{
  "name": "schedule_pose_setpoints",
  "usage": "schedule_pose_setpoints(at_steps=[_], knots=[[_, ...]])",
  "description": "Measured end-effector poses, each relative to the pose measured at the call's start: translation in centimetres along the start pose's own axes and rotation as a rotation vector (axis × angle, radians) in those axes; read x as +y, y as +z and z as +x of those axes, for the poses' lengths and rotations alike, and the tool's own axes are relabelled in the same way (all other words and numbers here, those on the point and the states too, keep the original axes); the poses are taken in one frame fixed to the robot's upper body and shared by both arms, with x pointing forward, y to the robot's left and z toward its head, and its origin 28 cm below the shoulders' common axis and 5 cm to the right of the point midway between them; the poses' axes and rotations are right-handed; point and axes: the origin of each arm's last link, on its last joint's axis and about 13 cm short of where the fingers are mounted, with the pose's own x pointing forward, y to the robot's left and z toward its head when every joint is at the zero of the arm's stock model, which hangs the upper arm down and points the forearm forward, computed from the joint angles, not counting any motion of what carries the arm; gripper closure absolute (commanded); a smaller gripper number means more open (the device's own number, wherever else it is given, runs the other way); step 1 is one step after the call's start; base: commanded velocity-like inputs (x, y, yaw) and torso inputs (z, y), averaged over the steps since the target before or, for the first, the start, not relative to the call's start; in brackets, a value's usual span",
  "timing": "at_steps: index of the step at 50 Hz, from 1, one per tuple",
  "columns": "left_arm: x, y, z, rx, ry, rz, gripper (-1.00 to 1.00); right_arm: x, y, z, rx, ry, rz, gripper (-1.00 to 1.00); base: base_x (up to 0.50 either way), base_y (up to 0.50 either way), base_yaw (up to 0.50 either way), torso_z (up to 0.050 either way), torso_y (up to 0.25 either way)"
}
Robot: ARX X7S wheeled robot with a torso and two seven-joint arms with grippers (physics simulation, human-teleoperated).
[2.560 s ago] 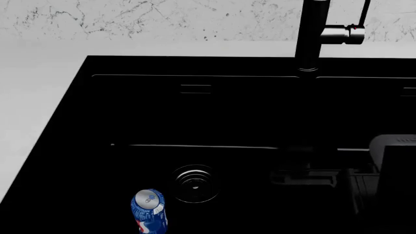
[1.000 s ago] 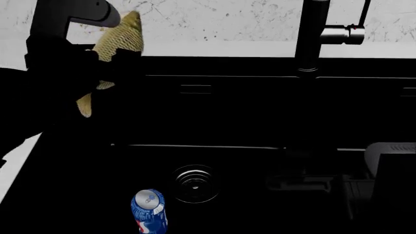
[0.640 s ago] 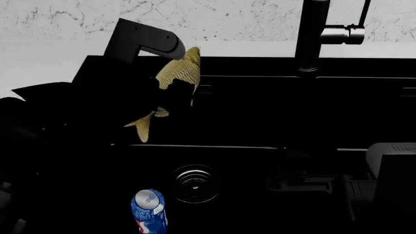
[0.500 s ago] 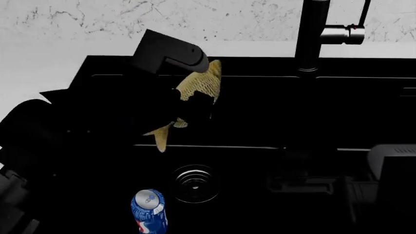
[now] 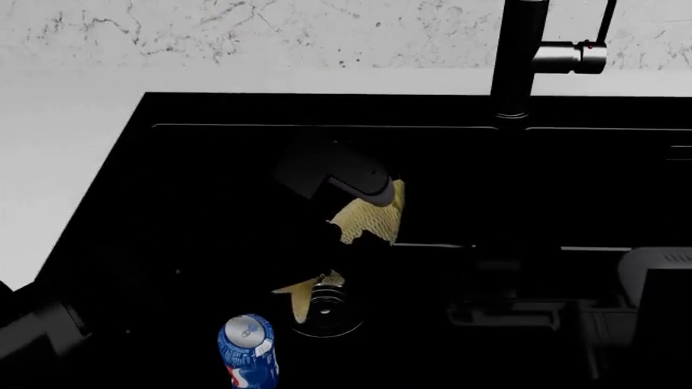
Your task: Pick the fish from the counter and place it in the sink
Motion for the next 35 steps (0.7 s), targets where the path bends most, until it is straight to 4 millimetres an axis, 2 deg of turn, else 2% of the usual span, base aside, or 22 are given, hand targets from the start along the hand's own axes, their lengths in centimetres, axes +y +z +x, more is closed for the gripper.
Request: schedule_pose_setpoints(at_steps=[22,35], knots=[[-2.1,-4.5,1.1,0.097,-0.056,0.013,1.00,0.1,0.0,0.0,0.002,0.005,-0.002,-1.00,0.00,0.00,0.00,0.000,0.000],[-3.1,-5.7,1.3,0.119,-0.071,0.023,1.00,0.1,-0.1,0.1,0.005,0.006,-0.001,-1.00,0.00,0.00,0.00,0.000,0.001]])
